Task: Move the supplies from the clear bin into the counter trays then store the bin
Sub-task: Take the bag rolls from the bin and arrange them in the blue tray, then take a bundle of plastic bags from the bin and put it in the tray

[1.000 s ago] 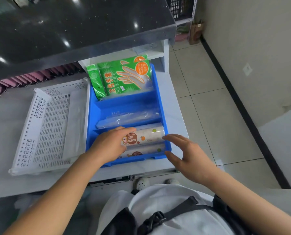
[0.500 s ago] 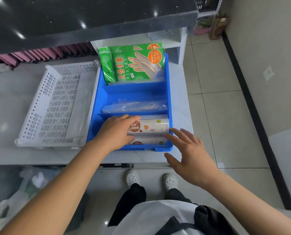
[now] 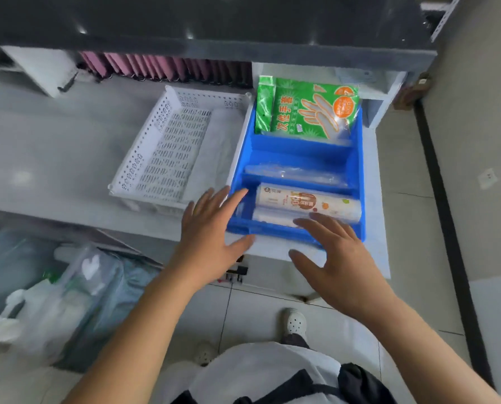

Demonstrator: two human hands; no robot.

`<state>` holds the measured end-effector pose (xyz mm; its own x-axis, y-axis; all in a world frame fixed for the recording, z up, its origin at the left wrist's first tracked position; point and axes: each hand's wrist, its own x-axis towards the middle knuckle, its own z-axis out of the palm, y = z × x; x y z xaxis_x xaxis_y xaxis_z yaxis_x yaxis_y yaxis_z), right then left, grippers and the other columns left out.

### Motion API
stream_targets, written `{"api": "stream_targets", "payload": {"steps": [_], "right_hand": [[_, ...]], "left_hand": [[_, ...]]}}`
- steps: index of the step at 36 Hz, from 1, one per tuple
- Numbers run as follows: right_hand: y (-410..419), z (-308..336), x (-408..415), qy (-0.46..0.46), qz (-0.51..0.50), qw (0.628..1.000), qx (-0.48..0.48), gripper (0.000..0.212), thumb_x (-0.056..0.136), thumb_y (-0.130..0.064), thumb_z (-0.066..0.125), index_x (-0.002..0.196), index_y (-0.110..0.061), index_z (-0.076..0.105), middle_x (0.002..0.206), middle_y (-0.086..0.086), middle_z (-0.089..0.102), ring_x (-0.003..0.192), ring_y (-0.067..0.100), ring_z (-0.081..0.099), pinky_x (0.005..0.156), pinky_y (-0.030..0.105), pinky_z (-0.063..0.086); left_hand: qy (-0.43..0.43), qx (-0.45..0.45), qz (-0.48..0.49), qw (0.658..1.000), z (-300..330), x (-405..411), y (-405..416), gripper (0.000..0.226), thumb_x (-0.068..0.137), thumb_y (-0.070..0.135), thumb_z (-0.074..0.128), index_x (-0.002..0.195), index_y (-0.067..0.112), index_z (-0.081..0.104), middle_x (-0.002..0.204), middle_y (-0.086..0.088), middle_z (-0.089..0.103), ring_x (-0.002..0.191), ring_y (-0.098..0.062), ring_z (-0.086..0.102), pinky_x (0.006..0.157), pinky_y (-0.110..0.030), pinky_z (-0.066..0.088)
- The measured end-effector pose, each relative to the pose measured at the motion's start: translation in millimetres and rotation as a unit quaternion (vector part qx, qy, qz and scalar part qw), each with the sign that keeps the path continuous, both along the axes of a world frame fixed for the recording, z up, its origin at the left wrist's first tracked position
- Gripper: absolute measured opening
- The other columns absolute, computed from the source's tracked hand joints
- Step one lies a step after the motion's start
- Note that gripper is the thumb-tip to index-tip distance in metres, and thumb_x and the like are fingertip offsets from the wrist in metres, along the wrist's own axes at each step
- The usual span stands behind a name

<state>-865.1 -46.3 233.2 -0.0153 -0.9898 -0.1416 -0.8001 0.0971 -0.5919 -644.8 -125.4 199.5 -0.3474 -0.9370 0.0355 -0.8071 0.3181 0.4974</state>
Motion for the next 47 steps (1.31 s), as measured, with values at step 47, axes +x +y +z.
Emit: {"api": "stream_targets", "payload": {"steps": [47], "right_hand": [[-166.3, -157.8, 716.7, 0.153, 0.519, 0.793, 0.28, 0.056, 0.093, -0.049, 0.057, 0.144, -0.031, 0.044, 0.151, -0.001, 0.046, 0.134, 0.023, 0.046, 0.11, 0.041, 0.037]], "left_hand": [[0.223, 0.409, 0.573, 0.675, -166.0, 646.0, 158.4, 0.078, 0.089, 0.037, 0.07, 0.154, 0.029, 0.028, 0.16, -0.002, 0.028, 0.145, -0.021, 0.029, 0.116, -0.036, 0.026]]}}
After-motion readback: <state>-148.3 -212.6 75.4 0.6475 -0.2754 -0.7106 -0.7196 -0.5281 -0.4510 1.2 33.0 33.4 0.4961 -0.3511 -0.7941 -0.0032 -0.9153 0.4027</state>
